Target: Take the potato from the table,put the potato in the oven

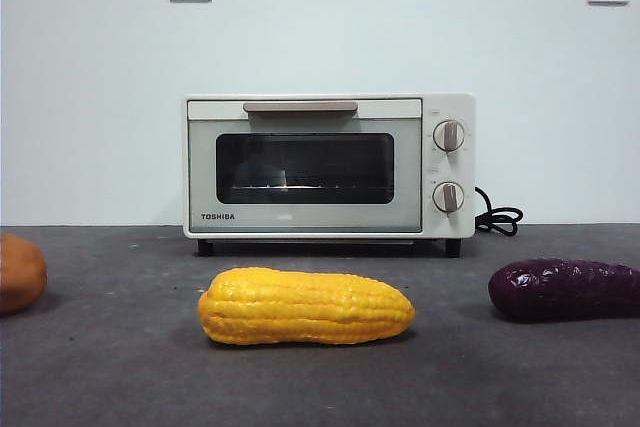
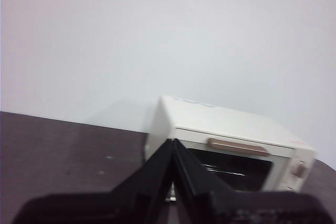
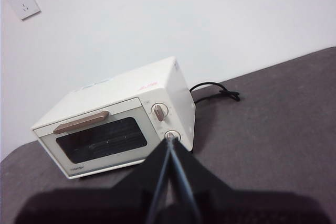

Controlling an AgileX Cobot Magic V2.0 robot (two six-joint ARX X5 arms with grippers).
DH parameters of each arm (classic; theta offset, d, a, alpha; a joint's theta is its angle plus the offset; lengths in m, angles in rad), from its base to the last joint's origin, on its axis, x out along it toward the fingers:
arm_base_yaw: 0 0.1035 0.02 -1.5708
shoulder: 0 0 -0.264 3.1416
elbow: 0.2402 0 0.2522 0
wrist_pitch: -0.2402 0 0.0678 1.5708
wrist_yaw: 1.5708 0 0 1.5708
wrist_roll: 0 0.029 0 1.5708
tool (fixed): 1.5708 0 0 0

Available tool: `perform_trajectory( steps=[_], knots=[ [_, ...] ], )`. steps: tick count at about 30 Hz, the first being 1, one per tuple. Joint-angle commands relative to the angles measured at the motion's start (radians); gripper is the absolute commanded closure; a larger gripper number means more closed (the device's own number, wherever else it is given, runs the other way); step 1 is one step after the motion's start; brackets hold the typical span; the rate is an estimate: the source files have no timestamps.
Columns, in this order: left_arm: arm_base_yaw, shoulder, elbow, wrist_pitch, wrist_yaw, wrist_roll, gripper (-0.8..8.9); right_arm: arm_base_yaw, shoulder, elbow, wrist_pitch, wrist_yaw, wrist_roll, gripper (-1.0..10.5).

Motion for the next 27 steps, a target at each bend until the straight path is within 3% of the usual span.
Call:
perform_trajectory(
  steps=[1, 7, 17, 27],
  knots=[
    [-0.002, 0.058, 0.058, -0.022, 0.055, -0.002, 8.19, 0.001, 0.041, 0.082, -0.045, -0.004, 0.003, 9.5],
    [-0.002, 0.234, 0.196, -0.117, 0.172, 0.006, 8.19, 0.001, 0.175, 0.251, -0.15, -0.058, -0.032, 9.5],
    [-0.006, 0.587, 0.408, -0.212, 0.255, 0.165, 8.19, 0.001, 0.484, 0.497, -0.297, -0.17, -0.105, 9.5],
    [-0.019, 0.937, 0.542, -0.169, 0.256, 0.189, 8.19, 0.001, 0.78, 0.643, -0.457, -0.187, -0.159, 9.5]
  ],
)
